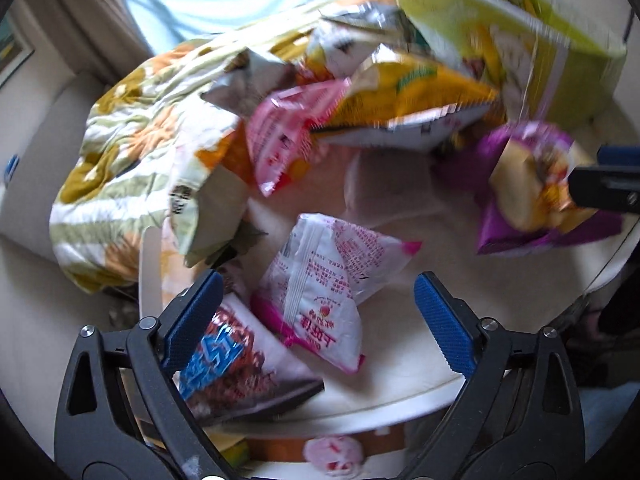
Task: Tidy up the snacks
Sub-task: 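Grasp the white-pink snack bag with the left tool while the right tool grasps the purple chip bag, then drop the white-pink bag into the green box from the left tool while the right tool holds its bag, then open the right tool to drop the purple chip bag into the box, then grasp the blue-lettered Spongy bag with the left tool while the right tool moves toward the yellow-silver chip bag, then grasp the yellow-silver chip bag with the right tool, then release the Spongy bag into the box from the left tool while the right tool holds its bag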
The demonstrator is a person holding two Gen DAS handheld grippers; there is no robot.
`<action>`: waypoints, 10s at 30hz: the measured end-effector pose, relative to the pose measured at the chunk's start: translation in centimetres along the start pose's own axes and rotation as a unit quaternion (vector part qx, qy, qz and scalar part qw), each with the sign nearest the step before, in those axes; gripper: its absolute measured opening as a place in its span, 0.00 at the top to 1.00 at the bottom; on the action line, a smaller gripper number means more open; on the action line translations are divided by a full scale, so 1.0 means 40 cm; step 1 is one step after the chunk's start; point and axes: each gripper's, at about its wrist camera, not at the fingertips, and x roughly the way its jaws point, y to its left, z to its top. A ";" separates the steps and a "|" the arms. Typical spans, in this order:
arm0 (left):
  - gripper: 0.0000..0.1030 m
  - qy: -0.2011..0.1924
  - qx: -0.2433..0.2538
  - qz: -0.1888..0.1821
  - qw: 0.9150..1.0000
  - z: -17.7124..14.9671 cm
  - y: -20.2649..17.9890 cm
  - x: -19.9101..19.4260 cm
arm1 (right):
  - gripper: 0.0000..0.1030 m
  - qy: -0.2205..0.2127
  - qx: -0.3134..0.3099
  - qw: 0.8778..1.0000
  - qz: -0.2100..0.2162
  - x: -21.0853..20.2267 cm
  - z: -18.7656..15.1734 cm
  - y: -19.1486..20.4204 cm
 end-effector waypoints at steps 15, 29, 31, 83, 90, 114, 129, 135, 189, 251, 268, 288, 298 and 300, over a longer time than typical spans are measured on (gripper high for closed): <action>0.43 0.048 0.056 -0.003 0.997 0.006 -0.025 0.130 | 0.00 0.019 0.065 0.997 0.026 0.079 0.006 -0.022; 0.54 0.045 0.034 -0.042 0.998 0.006 0.038 0.117 | 0.00 0.033 0.113 0.992 0.048 0.137 0.001 -0.029; 0.54 0.043 0.029 -0.047 0.998 0.008 0.045 0.112 | 0.00 0.030 0.120 0.991 0.050 0.141 -0.003 -0.031; 0.65 -0.148 -0.083 -0.169 0.971 0.566 -0.041 -0.230 | 0.54 -0.159 0.020 0.987 -0.014 -0.373 0.288 -0.183; 0.65 -0.107 -0.085 -0.184 0.973 0.772 -0.171 -0.092 | 0.54 -0.139 0.013 0.990 -0.026 -0.344 0.419 -0.330; 0.01 -0.058 -0.089 -0.130 0.986 0.754 -0.200 -0.011 | 0.54 -0.088 0.033 0.995 -0.025 -0.258 0.502 -0.456; 0.01 -0.054 -0.097 -0.106 0.988 0.726 -0.147 0.005 | 0.02 -0.081 0.026 0.996 -0.040 -0.120 0.567 -0.460; 0.01 -0.055 -0.110 -0.114 0.986 0.719 -0.148 -0.002 | 0.02 -0.058 0.014 0.996 -0.059 -0.137 0.524 -0.458; 0.01 0.049 -0.239 -0.098 0.965 -0.024 0.424 -0.010 | 0.02 -0.078 0.079 0.993 0.035 -0.083 0.099 0.175; 0.34 0.076 -0.217 -0.130 0.964 -0.046 0.410 0.072 | 0.39 -0.067 0.151 0.984 0.073 -0.015 0.118 0.132; 0.34 -0.040 -0.178 -0.143 0.973 0.162 0.285 -0.129 | 0.39 -0.146 0.108 0.982 0.061 -0.254 0.126 0.046; 0.34 -0.079 -0.141 -0.173 0.972 0.669 -0.161 -0.091 | 0.39 -0.110 0.044 0.992 0.032 -0.347 0.313 -0.415; 0.04 -0.030 -0.139 -0.150 0.978 0.722 -0.276 0.015 | 0.39 -0.085 0.040 0.995 0.030 -0.335 0.333 -0.528; 0.04 -0.031 -0.145 -0.152 0.977 0.716 -0.272 0.017 | 0.39 -0.085 0.042 0.995 0.030 -0.335 0.332 -0.535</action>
